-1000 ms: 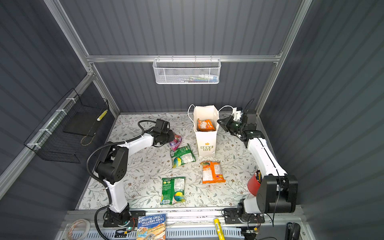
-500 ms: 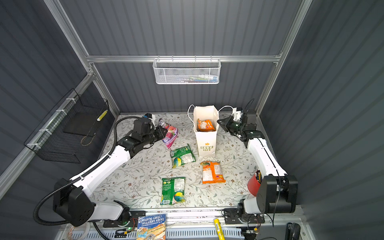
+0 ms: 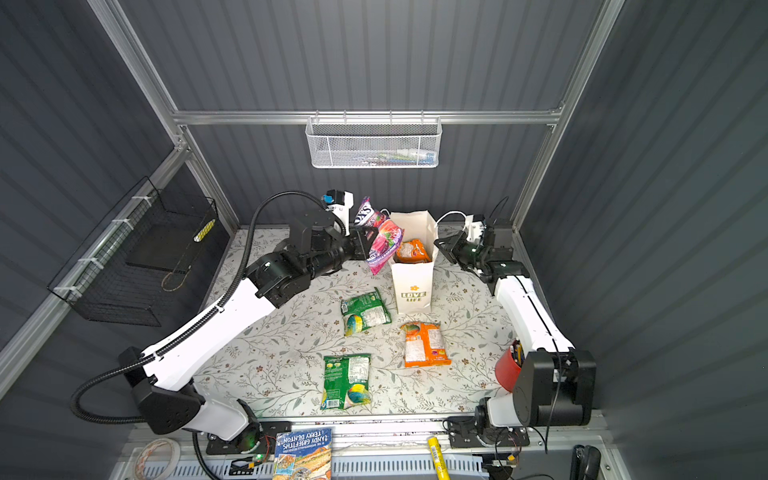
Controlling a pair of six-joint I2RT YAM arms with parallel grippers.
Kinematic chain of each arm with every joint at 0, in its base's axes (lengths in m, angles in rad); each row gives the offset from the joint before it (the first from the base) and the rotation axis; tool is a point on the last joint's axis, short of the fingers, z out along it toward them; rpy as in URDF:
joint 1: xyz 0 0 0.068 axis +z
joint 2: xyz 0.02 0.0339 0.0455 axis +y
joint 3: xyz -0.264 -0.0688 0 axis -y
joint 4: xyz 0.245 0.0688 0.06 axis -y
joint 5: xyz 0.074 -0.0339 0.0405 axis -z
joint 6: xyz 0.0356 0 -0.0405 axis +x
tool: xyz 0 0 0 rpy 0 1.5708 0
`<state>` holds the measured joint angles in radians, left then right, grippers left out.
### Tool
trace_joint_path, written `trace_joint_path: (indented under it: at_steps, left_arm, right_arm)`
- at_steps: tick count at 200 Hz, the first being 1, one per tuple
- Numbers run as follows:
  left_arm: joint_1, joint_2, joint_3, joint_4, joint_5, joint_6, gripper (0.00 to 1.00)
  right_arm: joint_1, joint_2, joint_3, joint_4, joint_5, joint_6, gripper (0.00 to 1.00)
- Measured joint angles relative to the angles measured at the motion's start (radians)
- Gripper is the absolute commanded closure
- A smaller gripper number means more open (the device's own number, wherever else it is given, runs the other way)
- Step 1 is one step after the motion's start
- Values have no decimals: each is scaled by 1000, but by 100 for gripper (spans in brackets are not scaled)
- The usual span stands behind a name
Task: Place the snacks into the paper bag
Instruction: 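Lift the purple berries bag and carry it over the paper bag opening, then open the left gripper to drop the purple bag into the paper bag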
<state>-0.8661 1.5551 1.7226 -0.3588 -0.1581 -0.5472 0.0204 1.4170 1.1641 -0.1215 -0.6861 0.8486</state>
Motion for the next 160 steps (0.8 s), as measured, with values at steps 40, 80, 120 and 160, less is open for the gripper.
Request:
trace_joint_path:
  at_steps: [40,80,120,160]
  left_arm:
    - [-56,260,282,-40,-42,108,94]
    - [-62,531,602,-135,-113,224,93]
    - [-61,638,674,-179,-165,306,93]
    - [-54,624,616,-181,-160,324,93]
  right_arm:
    - [0,0,0,0,-2,0,100]
    - [0,0,0,0,-3,0,100]
    - [0,0,0,-3,-1,0,100]
    - [-1,0,0,-7,2,0,100]
